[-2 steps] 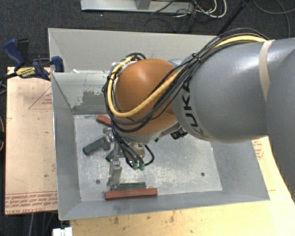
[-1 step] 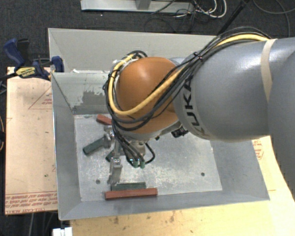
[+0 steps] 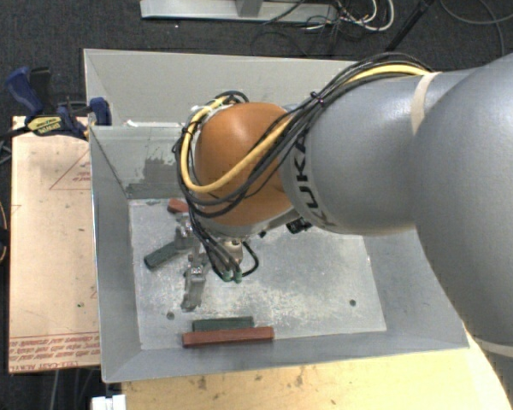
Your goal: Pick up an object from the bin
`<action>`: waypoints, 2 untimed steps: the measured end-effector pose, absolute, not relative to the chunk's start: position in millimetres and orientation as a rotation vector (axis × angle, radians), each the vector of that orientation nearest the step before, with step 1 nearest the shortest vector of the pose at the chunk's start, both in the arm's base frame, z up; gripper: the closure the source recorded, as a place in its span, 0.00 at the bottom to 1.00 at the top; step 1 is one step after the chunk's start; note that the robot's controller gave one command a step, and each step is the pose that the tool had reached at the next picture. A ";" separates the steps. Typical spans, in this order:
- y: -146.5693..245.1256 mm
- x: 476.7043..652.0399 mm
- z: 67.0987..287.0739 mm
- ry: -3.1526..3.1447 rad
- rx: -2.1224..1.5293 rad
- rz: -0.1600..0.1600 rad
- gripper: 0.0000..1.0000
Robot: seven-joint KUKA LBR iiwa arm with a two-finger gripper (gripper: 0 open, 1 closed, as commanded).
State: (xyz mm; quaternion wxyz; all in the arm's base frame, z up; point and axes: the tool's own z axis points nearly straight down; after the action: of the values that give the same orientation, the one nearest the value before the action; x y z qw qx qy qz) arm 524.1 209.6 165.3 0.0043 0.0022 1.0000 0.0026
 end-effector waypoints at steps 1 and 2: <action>209.5 570.0 97.3 3.132 -0.104 0.005 0.00; 215.7 593.8 70.8 3.138 -0.096 0.004 1.00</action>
Offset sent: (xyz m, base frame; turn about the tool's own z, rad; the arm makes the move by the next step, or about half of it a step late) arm 0.0689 0.0052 -0.0953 -0.0668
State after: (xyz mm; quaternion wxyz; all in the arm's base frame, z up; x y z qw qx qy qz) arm 593.8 215.7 70.8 0.0011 -0.0307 0.9995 0.0014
